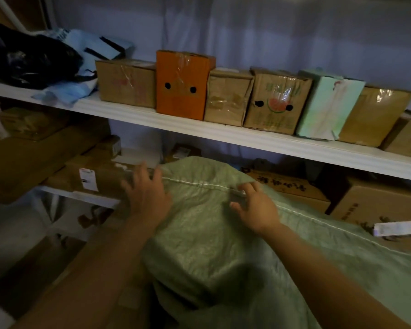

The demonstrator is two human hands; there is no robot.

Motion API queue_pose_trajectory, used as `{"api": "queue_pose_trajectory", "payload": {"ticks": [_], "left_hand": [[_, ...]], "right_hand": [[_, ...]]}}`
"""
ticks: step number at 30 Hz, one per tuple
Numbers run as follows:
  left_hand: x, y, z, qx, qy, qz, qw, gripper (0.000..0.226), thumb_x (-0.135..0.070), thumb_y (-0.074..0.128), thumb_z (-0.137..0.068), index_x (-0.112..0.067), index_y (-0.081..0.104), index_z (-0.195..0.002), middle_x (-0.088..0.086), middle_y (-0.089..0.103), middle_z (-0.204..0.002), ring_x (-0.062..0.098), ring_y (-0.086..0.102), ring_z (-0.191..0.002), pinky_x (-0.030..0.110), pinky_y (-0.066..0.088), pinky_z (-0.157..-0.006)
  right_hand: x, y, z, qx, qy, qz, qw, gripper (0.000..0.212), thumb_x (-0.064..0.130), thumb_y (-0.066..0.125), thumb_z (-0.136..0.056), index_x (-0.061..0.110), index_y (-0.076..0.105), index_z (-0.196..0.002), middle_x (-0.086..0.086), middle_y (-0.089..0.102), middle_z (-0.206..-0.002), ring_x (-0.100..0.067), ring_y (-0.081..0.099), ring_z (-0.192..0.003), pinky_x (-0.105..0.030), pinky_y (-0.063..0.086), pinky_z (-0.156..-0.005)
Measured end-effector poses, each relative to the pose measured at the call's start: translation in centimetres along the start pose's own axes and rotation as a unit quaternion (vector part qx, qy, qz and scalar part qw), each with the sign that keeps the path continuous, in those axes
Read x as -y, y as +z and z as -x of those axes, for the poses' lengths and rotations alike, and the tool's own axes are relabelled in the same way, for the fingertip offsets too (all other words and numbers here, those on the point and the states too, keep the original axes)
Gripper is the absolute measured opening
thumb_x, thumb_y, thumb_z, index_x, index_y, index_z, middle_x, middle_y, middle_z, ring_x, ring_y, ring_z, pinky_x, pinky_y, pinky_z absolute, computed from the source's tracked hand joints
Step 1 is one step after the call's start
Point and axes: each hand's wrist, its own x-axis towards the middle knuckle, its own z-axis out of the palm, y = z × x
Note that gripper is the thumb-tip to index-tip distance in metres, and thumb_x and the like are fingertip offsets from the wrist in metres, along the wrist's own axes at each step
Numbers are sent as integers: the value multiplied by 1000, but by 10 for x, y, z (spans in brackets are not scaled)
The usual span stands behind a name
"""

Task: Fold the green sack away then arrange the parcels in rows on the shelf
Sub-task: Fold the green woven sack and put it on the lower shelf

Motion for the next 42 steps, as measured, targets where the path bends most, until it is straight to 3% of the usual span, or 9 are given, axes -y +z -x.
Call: {"api": "queue_pose_trajectory", "payload": {"ticks": [3, 7, 9, 13, 22, 28, 32, 37, 42], "left_hand": [[13, -3, -19, 72, -91, 98, 988, 105, -50, 71, -77, -18, 5, -152, 18, -5, -159, 40, 8, -145, 61, 15, -112], [15, 0, -18, 130, -38, 209, 968, 70, -29, 70, -82, -17, 38, -144, 18, 48, -140, 37, 47, -126, 44, 43, -100], [2, -2, -11, 120, -5, 184, 976, 32, -26, 67, -84, -11, 67, -112, 17, 65, -114, 34, 58, -107, 34, 45, -85], [-22, -18, -13, 86, -16, 283, 955, 27, -22, 66, -86, 0, 67, -101, 21, 63, -107, 36, 59, -100, 38, 47, -86], [-67, -80, -11, 43, 5, 540, 841, 11, -7, 62, -88, -18, 61, -91, -7, 61, -81, 8, 57, -76, 18, 46, -68], [-52, -89, -13, 4, 10, 439, 898, 15, -14, 72, -82, -13, 58, -88, -3, 58, -76, 15, 54, -78, 27, 41, -68], [-63, -109, -18, 36, 39, 510, 858, 22, -10, 68, -85, -18, 57, -103, -9, 60, -86, 9, 58, -80, 27, 49, -70], [-67, -93, 0, 241, 56, 488, 837, 33, -20, 74, -80, -28, 63, -110, -2, 67, -104, 20, 64, -99, 33, 52, -88], [-99, -129, -25, 87, -12, 603, 793, 10, -31, 62, -90, -21, 65, -90, 4, 70, -95, 20, 67, -88, 27, 55, -78]], "right_hand": [[3, 1, -10, -5, 11, 9, 1000, 67, 30, 60, -89, 25, 26, -147, 1, 28, -152, -25, 49, -125, -40, 48, -96], [-3, 11, -15, 126, 68, 6, 990, 90, 27, 67, -84, 31, 7, -151, -7, 33, -151, -29, 44, -131, -44, 41, -104], [-9, 16, -12, 137, 81, 29, 987, 72, 25, 65, -87, 26, 26, -147, -9, 46, -140, -27, 49, -125, -40, 41, -103], [-17, 5, -9, 85, 81, 97, 988, 23, 29, 53, -94, 20, 64, -112, -7, 53, -123, -26, 57, -106, -38, 47, -91], [-8, -28, -21, 14, 7, 80, 997, 41, 45, 55, -90, 31, 51, -128, 1, 45, -132, -22, 54, -114, -32, 44, -84], [-3, -81, -38, -84, 23, 62, 994, 22, 34, 50, -95, 24, 67, -105, -10, 68, -109, -30, 62, -102, -34, 48, -80], [4, -129, -53, -216, 24, -52, 975, 14, 29, 58, -90, 27, 70, -97, -4, 70, -101, -29, 61, -97, -34, 46, -75], [-24, -107, -32, 16, 61, -66, 996, 16, 19, 65, -87, 22, 61, -72, -4, 62, -84, -20, 56, -81, -26, 40, -73], [0, -167, -51, -181, 19, -109, 977, 15, 13, 59, -90, 7, 72, -94, -17, 69, -97, -31, 62, -94, -41, 49, -89]]}}
